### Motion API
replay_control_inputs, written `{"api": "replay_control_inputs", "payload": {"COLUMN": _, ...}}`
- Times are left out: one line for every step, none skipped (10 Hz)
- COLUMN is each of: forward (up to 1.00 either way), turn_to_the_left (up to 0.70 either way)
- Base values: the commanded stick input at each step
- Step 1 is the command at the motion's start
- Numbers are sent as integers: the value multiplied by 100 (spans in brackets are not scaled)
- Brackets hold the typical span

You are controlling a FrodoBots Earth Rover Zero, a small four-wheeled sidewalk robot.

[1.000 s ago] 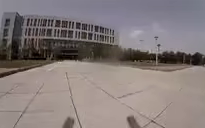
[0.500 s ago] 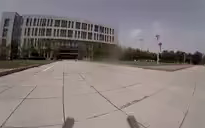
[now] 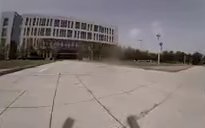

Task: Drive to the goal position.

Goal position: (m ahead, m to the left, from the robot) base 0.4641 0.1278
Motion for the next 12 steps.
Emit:
{"api": "replay_control_inputs", "payload": {"forward": 70, "turn_to_the_left": 1}}
{"api": "replay_control_inputs", "payload": {"forward": 70, "turn_to_the_left": 1}}
{"api": "replay_control_inputs", "payload": {"forward": 70, "turn_to_the_left": 1}}
{"api": "replay_control_inputs", "payload": {"forward": 70, "turn_to_the_left": 1}}
{"api": "replay_control_inputs", "payload": {"forward": 70, "turn_to_the_left": 1}}
{"api": "replay_control_inputs", "payload": {"forward": 70, "turn_to_the_left": 1}}
{"api": "replay_control_inputs", "payload": {"forward": 70, "turn_to_the_left": 1}}
{"api": "replay_control_inputs", "payload": {"forward": 70, "turn_to_the_left": 1}}
{"api": "replay_control_inputs", "payload": {"forward": 70, "turn_to_the_left": 1}}
{"api": "replay_control_inputs", "payload": {"forward": 70, "turn_to_the_left": 1}}
{"api": "replay_control_inputs", "payload": {"forward": 70, "turn_to_the_left": 1}}
{"api": "replay_control_inputs", "payload": {"forward": 70, "turn_to_the_left": 1}}
